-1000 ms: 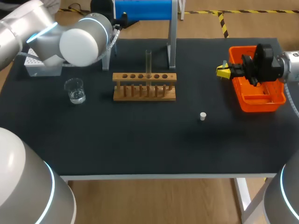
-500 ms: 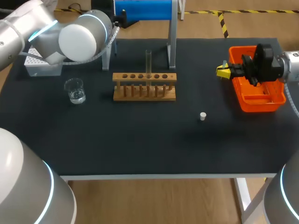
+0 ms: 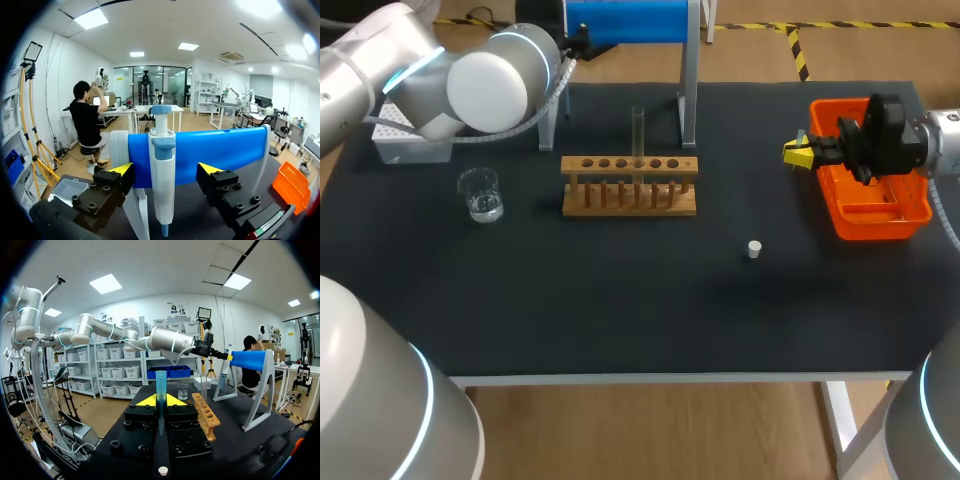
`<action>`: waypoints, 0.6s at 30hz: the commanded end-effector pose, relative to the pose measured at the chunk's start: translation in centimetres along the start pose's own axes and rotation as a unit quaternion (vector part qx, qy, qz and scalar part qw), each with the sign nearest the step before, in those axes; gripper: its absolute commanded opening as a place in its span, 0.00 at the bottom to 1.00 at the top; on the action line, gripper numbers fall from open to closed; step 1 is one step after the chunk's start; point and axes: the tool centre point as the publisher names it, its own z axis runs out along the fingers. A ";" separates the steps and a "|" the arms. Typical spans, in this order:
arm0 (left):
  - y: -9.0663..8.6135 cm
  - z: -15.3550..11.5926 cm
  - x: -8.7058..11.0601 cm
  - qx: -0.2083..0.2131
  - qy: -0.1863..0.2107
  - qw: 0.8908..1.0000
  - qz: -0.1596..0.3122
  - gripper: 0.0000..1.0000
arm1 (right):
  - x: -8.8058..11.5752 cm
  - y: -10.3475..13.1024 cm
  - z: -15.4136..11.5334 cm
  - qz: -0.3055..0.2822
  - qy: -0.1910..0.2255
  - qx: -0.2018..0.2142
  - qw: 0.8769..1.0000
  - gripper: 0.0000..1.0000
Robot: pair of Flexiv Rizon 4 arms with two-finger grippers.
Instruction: Invert the test tube, pick up the pipette, mount the tip to pipette, aspirate from beaker and dispense into the tube, eject the tip, return the pipette, and cap with the stopper.
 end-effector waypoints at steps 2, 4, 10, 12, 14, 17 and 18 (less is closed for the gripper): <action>-0.2 0.4 -0.2 -0.003 -0.002 1.000 0.000 0.78 | 0.0 0.0 -0.1 0.000 0.001 0.001 1.000 0.00; -0.3 0.5 -0.2 -0.002 -0.003 1.000 -0.001 0.78 | 0.0 0.0 -0.1 0.000 0.001 0.001 1.000 0.00; -0.4 0.8 -0.3 -0.002 -0.004 1.000 -0.001 0.86 | 0.0 0.0 -0.1 0.000 0.001 0.001 1.000 0.00; -0.4 0.8 -0.4 -0.002 -0.005 1.000 -0.001 0.85 | 0.0 0.0 -0.1 0.000 0.001 0.001 1.000 0.00; -0.4 0.8 -0.4 -0.001 -0.005 1.000 -0.002 0.85 | 0.0 0.0 -0.1 0.000 0.001 0.001 1.000 0.00; -0.4 0.9 -0.4 -0.001 -0.006 1.000 -0.003 0.78 | 0.0 0.0 -0.1 0.000 0.001 0.001 1.000 0.00; -0.3 0.9 -0.4 -0.001 -0.006 1.000 -0.003 0.74 | 0.0 0.0 -0.1 0.000 0.001 0.001 1.000 0.00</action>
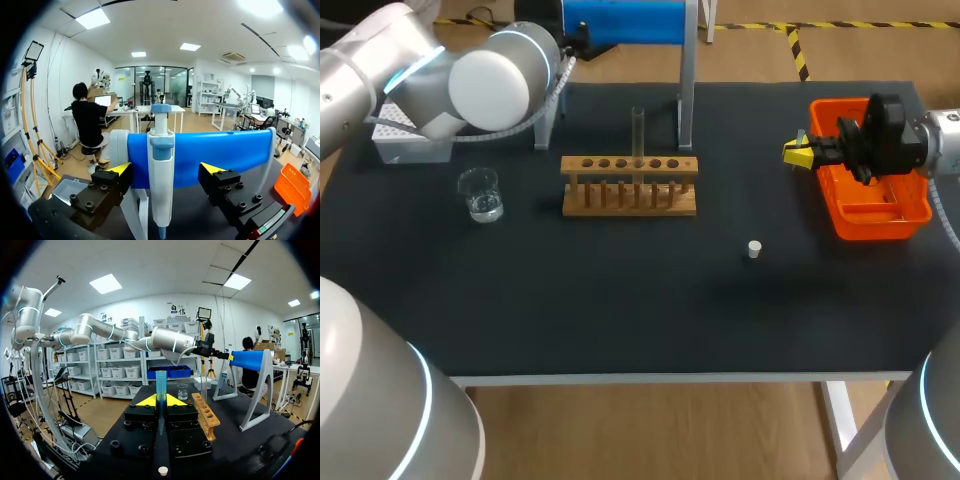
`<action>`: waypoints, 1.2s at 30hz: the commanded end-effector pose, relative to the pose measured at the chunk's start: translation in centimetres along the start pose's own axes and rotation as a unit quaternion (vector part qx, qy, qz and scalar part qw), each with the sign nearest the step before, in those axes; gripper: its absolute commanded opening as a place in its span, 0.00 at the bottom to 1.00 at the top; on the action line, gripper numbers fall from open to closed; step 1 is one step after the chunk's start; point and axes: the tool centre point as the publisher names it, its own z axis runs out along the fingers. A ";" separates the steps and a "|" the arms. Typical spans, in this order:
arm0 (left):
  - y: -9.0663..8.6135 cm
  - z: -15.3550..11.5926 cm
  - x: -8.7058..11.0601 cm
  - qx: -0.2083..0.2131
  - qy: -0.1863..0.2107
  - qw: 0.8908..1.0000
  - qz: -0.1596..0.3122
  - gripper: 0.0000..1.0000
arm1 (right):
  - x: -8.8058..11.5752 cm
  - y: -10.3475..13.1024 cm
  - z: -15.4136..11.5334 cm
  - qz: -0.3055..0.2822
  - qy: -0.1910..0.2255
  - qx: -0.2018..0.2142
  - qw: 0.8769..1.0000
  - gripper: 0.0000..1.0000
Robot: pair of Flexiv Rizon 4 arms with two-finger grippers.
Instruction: Invert the test tube, pick up the pipette, mount the tip to pipette, aspirate from beaker and dispense into the tube, eject the tip, return the pipette, and cap with the stopper.
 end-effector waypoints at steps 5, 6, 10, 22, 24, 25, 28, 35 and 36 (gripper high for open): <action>0.1 0.4 0.1 -0.005 -0.001 1.000 -0.001 0.67 | 0.0 0.0 -0.1 0.000 0.001 0.001 1.000 0.00; 0.1 0.4 0.1 -0.006 -0.001 1.000 -0.001 0.65 | 0.0 0.0 -0.1 0.000 0.001 0.001 1.000 0.00; 0.3 0.4 0.0 -0.008 -0.003 1.000 -0.003 0.33 | 0.0 0.0 -0.1 0.000 0.001 0.001 1.000 0.00; 0.4 0.7 -0.1 -0.011 -0.006 1.000 -0.005 0.36 | 0.0 0.0 -0.1 0.000 0.001 0.001 1.000 0.00; 0.4 0.7 -0.1 -0.011 -0.006 1.000 -0.006 0.37 | 0.0 0.0 -0.1 0.000 0.001 0.001 1.000 0.00; 0.4 0.7 -0.1 -0.011 -0.006 1.000 -0.005 0.37 | 0.0 0.0 -0.1 0.000 0.001 0.001 1.000 0.00; 0.5 0.8 -0.2 -0.012 -0.007 1.000 -0.006 0.37 | 0.0 0.0 -0.1 0.000 0.001 0.001 1.000 0.00; 0.6 0.9 -0.2 -0.013 -0.009 1.000 -0.008 0.14 | 0.0 0.0 -0.1 0.000 0.001 0.001 1.000 0.00; 0.5 0.8 -0.3 -0.013 -0.010 1.000 -0.009 0.00 | 0.0 0.0 -0.1 0.000 0.001 0.001 1.000 0.00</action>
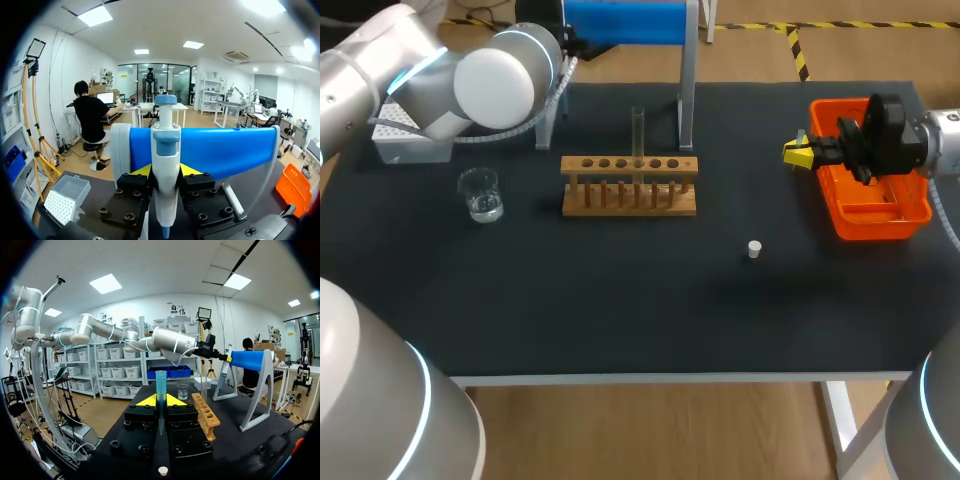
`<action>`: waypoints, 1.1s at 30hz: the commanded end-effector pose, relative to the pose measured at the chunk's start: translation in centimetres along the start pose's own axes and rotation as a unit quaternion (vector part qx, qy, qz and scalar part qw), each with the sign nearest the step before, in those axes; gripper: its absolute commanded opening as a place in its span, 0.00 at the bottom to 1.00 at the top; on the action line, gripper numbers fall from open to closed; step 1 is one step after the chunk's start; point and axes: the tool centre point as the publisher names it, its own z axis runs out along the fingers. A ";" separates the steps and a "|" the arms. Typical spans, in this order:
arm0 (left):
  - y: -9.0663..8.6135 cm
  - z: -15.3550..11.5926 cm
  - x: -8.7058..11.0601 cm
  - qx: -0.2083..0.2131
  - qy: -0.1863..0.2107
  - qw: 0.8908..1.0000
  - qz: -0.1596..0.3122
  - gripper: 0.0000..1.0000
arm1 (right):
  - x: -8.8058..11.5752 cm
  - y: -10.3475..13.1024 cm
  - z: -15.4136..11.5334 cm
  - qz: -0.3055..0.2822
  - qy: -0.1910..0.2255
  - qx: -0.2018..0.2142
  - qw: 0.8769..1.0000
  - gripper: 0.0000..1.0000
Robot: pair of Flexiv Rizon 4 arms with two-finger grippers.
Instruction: Invert the test tube, pick up the pipette, mount the tip to pipette, aspirate from beaker and dispense into the tube, eject the tip, return the pipette, and cap with the stopper.
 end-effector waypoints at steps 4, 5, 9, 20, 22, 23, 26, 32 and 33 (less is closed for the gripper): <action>-0.8 0.0 0.0 0.004 0.000 1.000 0.001 0.00 | 0.0 0.0 -0.1 0.000 0.001 0.001 1.000 0.00; -1.0 0.0 0.1 0.006 0.001 1.000 0.002 0.00 | 0.0 0.0 -0.1 0.000 0.001 0.001 1.000 0.00; -2.2 -0.5 0.1 0.017 0.001 1.000 0.008 0.00 | 0.0 0.0 -0.1 0.000 0.001 0.001 1.000 0.00; -4.6 -1.6 0.5 0.034 0.002 0.999 0.026 0.00 | 0.0 0.0 -0.1 0.000 0.001 0.001 1.000 0.00; -4.7 -2.0 0.6 0.033 0.007 0.999 0.028 0.00 | 0.0 0.0 -0.1 0.000 0.001 0.001 1.000 0.00; -4.7 -2.3 0.7 0.029 0.010 0.999 0.032 0.00 | 0.0 0.0 -0.1 0.000 0.001 0.001 1.000 0.00; -4.7 -3.2 1.0 0.025 0.021 0.999 0.038 0.00 | 0.0 0.0 -0.1 0.000 0.001 0.001 1.000 0.00; -4.9 -6.1 1.1 0.023 0.063 0.997 0.048 0.00 | 0.0 0.0 -0.1 0.000 0.001 0.001 1.000 0.00; -4.9 -6.5 1.1 0.022 0.065 0.996 0.050 0.00 | 0.0 0.0 -0.1 0.000 0.001 0.001 1.000 0.00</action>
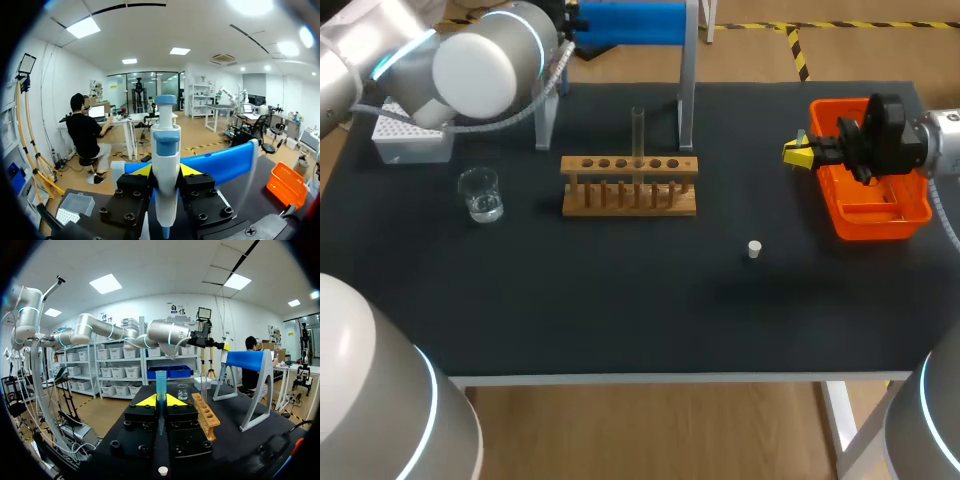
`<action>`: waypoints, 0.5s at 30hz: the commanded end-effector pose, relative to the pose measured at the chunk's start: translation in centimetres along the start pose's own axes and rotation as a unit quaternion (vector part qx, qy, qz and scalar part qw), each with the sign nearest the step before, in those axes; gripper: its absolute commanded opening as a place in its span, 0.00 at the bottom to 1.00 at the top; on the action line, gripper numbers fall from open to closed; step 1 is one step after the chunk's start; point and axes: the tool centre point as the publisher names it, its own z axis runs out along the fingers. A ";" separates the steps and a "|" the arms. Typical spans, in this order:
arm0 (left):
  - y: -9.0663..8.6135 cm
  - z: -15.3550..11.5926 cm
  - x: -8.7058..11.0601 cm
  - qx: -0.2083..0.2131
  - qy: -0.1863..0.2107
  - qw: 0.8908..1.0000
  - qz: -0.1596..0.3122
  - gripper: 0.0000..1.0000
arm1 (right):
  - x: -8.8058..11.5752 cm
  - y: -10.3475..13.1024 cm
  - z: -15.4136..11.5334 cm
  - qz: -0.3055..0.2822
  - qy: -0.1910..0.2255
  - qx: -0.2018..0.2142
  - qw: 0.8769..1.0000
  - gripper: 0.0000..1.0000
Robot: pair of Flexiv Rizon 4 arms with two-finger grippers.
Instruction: Invert the test tube, pick up the pipette, mount the tip to pipette, aspirate from beaker and dispense into the tube, eject the tip, return the pipette, and cap with the stopper.
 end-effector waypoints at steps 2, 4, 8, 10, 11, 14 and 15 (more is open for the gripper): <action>-0.4 -3.5 -0.6 -0.011 0.036 0.999 0.010 0.00 | 0.0 0.0 -0.1 0.000 0.001 0.001 1.000 0.00; -0.6 -4.6 -0.4 -0.009 0.052 0.999 0.011 0.00 | 0.0 0.0 -0.1 0.000 0.001 0.001 1.000 0.00; -1.2 -6.8 -0.2 -0.003 0.078 0.997 0.008 0.00 | 0.0 0.0 -0.1 0.000 0.001 0.001 1.000 0.00; -1.4 -7.8 -0.3 -0.003 0.099 0.995 0.000 0.00 | 0.0 0.0 -0.1 0.000 0.001 0.001 1.000 0.00; -1.5 -8.3 -0.3 -0.004 0.106 0.994 0.005 0.00 | 0.0 0.0 -0.1 0.000 0.001 0.001 1.000 0.00; -1.5 -9.0 -0.5 -0.023 0.102 0.994 0.007 0.00 | 0.0 0.0 -0.1 0.000 0.001 0.001 1.000 0.00; -1.5 -9.0 -0.5 -0.023 0.102 0.994 0.007 0.00 | 0.0 0.0 -0.1 0.000 0.001 0.001 1.000 0.00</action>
